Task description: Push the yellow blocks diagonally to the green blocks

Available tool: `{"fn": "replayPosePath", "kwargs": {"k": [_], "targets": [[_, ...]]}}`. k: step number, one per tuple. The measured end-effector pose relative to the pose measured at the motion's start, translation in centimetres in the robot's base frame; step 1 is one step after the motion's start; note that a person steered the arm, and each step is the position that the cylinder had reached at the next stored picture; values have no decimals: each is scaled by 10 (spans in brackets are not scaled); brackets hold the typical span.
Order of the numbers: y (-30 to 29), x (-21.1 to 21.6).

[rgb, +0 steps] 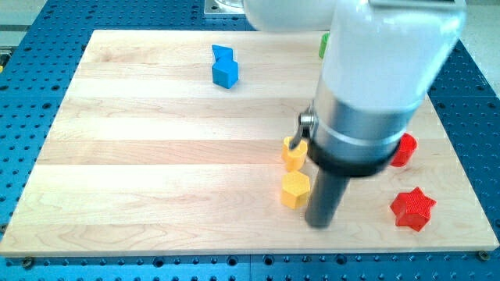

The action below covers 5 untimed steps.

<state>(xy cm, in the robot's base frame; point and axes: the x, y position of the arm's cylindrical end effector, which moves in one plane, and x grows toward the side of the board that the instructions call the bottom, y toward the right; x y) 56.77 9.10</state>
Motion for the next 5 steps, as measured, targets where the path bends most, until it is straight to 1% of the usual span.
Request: {"fn": "replayPosePath", "kwargs": {"k": [1, 2, 3, 4, 5], "targets": [[-3, -23], [-11, 47], [-49, 17], [-43, -56], [-39, -52]]}}
